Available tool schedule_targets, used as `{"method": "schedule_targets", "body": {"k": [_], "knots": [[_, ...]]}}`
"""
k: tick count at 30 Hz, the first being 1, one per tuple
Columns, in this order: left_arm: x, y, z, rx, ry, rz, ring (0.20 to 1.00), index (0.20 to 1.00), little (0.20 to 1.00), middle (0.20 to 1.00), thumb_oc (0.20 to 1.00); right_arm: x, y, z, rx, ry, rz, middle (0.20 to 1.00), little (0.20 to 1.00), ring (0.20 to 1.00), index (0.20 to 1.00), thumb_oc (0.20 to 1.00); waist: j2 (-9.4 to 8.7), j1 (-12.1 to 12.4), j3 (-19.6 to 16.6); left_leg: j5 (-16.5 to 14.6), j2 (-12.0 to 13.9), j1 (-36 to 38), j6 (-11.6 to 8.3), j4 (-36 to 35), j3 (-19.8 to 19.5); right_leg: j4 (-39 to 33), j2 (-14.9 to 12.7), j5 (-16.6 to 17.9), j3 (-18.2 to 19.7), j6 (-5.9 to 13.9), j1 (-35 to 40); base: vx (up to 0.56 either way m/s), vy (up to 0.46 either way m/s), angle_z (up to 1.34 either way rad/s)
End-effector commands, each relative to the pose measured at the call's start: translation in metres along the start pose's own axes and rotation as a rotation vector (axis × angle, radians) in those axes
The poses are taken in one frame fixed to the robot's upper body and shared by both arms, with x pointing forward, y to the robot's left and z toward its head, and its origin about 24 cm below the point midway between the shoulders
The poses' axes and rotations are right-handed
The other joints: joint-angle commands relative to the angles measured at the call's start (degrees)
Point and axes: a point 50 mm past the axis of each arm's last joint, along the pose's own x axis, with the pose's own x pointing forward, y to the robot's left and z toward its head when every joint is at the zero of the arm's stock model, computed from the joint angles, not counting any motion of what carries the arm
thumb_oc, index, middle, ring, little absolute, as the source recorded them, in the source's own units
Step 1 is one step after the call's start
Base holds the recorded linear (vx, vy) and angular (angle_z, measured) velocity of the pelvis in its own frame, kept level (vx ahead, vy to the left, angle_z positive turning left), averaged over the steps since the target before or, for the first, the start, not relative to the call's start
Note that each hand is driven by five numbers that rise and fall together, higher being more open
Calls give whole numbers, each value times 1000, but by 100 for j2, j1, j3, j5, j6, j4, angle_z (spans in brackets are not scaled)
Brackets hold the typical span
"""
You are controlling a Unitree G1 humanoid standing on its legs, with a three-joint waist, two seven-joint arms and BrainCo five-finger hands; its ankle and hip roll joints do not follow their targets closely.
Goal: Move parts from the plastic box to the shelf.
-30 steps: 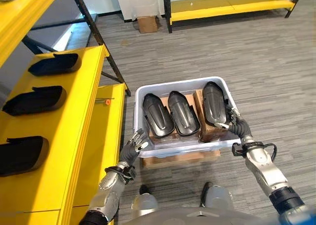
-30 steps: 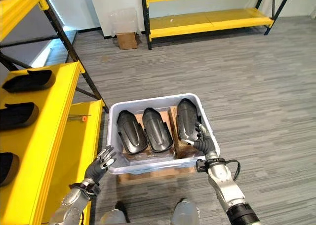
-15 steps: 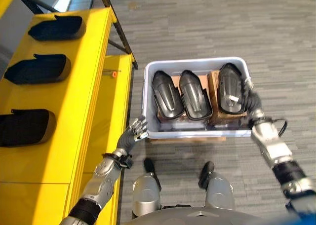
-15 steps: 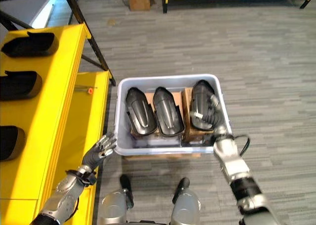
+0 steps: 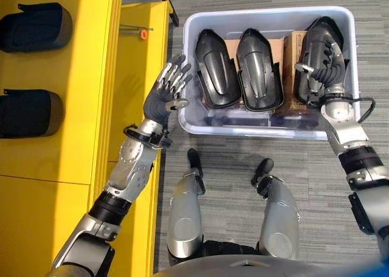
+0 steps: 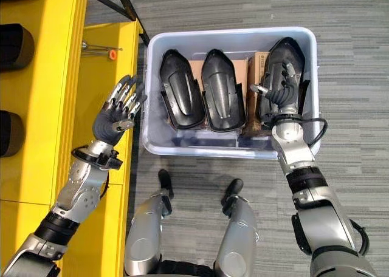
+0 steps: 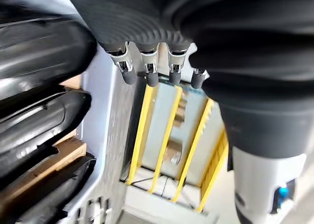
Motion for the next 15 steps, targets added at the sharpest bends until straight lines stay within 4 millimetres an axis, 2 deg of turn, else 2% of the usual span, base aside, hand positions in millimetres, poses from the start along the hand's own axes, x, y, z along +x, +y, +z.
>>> {"method": "schedule_targets", "body": {"k": [1,3,7,11,12,14,15], "knots": [[-6,-9,12,28,-45,-14,1000,1000,1000,1000,1000,10,-7,21,-31,-70,-67,1000,1000,1000,1000,1000,-18,103,-219,-347,112,-161,-96,254,-242,137,-1,-161,145,367,-105,-37,-9,-1],[-4,-11,10,17,-34,-24,1000,1000,1000,1000,1000,16,-10,23,-87,-90,-116,1000,1000,1000,1000,1000,-1,176,-219,-344,43,-419,-78,266,-297,152,21,-139,160,368,-334,-44,-9,2],[-2,-12,9,0,-29,-43,1000,1000,1000,1000,1000,19,-9,21,-85,-67,-138,1000,1000,1000,1000,1000,13,207,-219,-324,4,-643,-83,264,-326,128,46,-92,175,380,-533,-32,12,9],[2,-14,7,-11,-40,-31,1000,1000,1000,1000,1000,19,-6,14,-88,4,-206,1000,1000,1000,1000,1000,22,204,-219,-304,-26,-845,-79,288,-342,87,96,-65,210,352,-688,-13,17,-1],[5,-15,8,-22,-52,-26,1000,1000,1000,1000,1000,17,-3,4,-58,63,-230,1000,1000,1000,1000,1000,55,203,-219,-275,-46,-890,-93,244,-326,68,112,-46,201,352,-738,-11,43,-4],[5,-16,8,-26,-56,-29,1000,1000,1000,1000,1000,15,1,1,-48,76,-212,1000,1000,1000,1000,1000,71,208,-219,-273,-53,-926,-90,249,-330,81,109,-37,201,350,-777,-10,11,-6],[5,-17,8,-37,-59,-29,1000,1000,1000,1000,1000,14,10,1,-17,71,-148,1000,1000,1000,1000,1000,78,217,-219,-248,-60,-951,-95,220,-333,52,121,-17,197,347,-802,-16,-18,-5]]}}
